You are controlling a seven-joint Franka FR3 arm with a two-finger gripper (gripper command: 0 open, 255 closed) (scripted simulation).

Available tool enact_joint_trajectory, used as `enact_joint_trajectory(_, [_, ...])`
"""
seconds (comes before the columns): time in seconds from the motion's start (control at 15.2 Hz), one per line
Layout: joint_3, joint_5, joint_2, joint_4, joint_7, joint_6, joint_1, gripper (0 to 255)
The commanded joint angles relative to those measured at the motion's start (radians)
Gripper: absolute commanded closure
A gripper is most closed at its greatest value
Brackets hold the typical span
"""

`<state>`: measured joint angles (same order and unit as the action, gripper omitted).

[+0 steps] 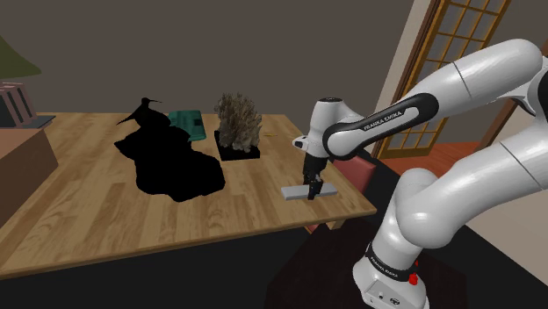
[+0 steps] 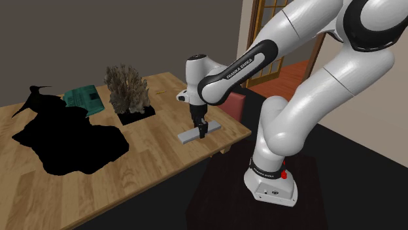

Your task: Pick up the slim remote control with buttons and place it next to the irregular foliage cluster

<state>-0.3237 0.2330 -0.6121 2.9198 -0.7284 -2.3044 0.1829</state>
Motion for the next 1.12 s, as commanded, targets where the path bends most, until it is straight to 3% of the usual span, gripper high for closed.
enact_joint_trajectory(0.0, [0.0, 0.0, 0.001, 0.001, 0.001, 0.0, 0.0, 255])
enact_joint_trajectory(1.06, [0.045, -0.035, -0.146, -0.127, 0.001, 0.273, 0.005, 255])
